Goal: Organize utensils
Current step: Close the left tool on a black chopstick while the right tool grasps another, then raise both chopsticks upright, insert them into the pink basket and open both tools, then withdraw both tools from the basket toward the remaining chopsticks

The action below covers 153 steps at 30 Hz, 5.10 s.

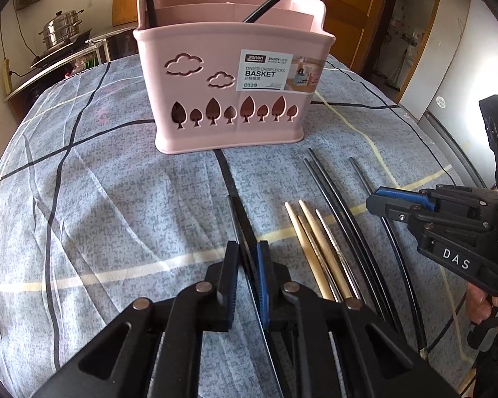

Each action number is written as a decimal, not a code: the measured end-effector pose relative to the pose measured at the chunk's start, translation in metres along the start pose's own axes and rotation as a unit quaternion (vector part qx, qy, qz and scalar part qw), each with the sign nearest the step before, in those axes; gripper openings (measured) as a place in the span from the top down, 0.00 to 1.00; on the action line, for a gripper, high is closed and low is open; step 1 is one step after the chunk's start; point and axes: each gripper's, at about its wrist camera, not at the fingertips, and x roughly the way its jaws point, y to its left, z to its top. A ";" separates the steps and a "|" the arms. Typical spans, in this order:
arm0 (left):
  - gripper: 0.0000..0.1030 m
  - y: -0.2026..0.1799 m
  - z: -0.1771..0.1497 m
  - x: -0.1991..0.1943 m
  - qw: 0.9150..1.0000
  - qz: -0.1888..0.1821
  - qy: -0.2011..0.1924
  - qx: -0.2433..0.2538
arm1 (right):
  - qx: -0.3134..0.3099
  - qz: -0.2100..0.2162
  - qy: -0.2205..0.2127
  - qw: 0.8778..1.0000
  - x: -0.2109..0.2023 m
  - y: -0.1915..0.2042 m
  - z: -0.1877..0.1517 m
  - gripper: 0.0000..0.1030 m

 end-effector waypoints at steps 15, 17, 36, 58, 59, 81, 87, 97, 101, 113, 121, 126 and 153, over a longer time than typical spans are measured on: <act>0.93 -0.008 0.008 -0.034 0.999 -0.018 -0.036 0.001 | -0.004 0.020 -0.047 0.999 -0.028 0.005 0.000 0.93; 0.94 -0.010 0.013 -0.052 0.998 -0.022 -0.055 0.007 | -0.006 0.025 -0.062 0.998 -0.041 0.005 0.002 0.93; 0.95 0.000 0.054 -0.175 0.977 -0.041 -0.206 0.023 | -0.009 0.034 -0.220 0.975 -0.163 0.003 0.027 0.95; 0.95 0.006 0.052 -0.181 0.978 -0.044 -0.203 0.019 | -0.026 0.038 -0.225 0.973 -0.173 0.008 0.025 0.95; 0.95 0.007 0.054 -0.182 0.978 -0.043 -0.203 0.019 | -0.029 0.040 -0.228 0.973 -0.175 0.009 0.026 0.95; 0.95 0.040 0.136 -0.236 0.958 -0.026 -0.284 0.011 | -0.067 0.086 -0.318 0.942 -0.201 0.066 0.119 0.95; 0.95 0.047 0.151 -0.220 0.955 -0.020 -0.295 0.009 | -0.055 0.082 -0.328 0.939 -0.189 0.066 0.139 0.95; 0.95 0.056 0.153 -0.187 0.955 -0.018 -0.295 0.004 | -0.041 0.071 -0.304 0.949 -0.146 0.060 0.146 0.95; 0.95 0.064 0.152 -0.177 0.959 -0.025 -0.281 -0.009 | -0.039 0.073 -0.290 0.953 -0.136 0.056 0.144 0.95; 0.95 0.064 0.125 -0.114 0.980 -0.027 -0.196 -0.019 | -0.040 0.081 -0.223 0.971 -0.097 0.053 0.129 0.95; 0.73 0.062 0.117 -0.127 0.978 -0.023 -0.208 -0.027 | -0.040 0.078 -0.236 0.968 -0.114 0.046 0.119 0.84; 0.63 0.063 0.100 -0.147 0.971 -0.019 -0.237 -0.034 | -0.036 0.081 -0.254 0.963 -0.133 0.036 0.103 0.83; 0.61 0.011 -0.034 -0.091 0.987 -0.061 -0.143 -0.038 | 0.031 0.074 -0.149 0.986 -0.093 -0.010 -0.035 0.76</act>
